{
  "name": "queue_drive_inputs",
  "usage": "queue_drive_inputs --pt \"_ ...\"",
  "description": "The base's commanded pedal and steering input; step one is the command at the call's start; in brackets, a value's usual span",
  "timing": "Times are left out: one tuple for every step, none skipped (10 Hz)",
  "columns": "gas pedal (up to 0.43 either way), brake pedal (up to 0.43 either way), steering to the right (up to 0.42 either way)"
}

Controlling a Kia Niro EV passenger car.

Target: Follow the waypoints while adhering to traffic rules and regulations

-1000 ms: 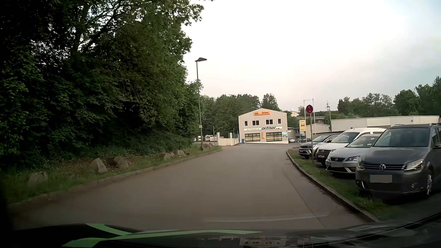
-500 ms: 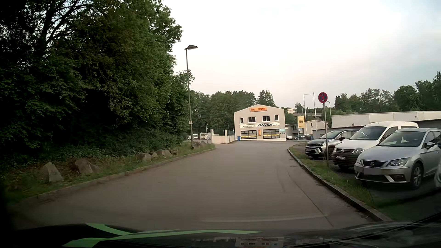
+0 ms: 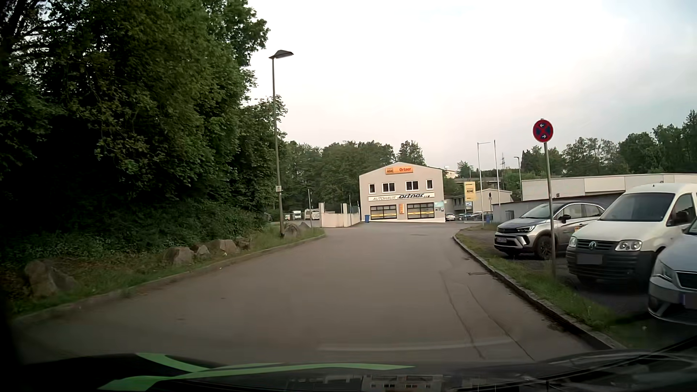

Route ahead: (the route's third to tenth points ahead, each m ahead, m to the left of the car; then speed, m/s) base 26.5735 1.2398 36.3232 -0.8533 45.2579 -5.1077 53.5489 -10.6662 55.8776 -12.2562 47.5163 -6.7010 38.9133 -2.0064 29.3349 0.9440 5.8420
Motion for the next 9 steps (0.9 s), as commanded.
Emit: queue_drive_inputs --pt "0.039 0.000 0.037" --pt "0.039 0.000 0.038" --pt "0.047 0.000 0.038" --pt "0.047 0.000 0.038" --pt "0.047 0.000 0.039" --pt "0.047 0.000 0.039" --pt "0.047 0.000 0.039" --pt "0.047 0.000 0.039" --pt "0.047 0.000 0.039"
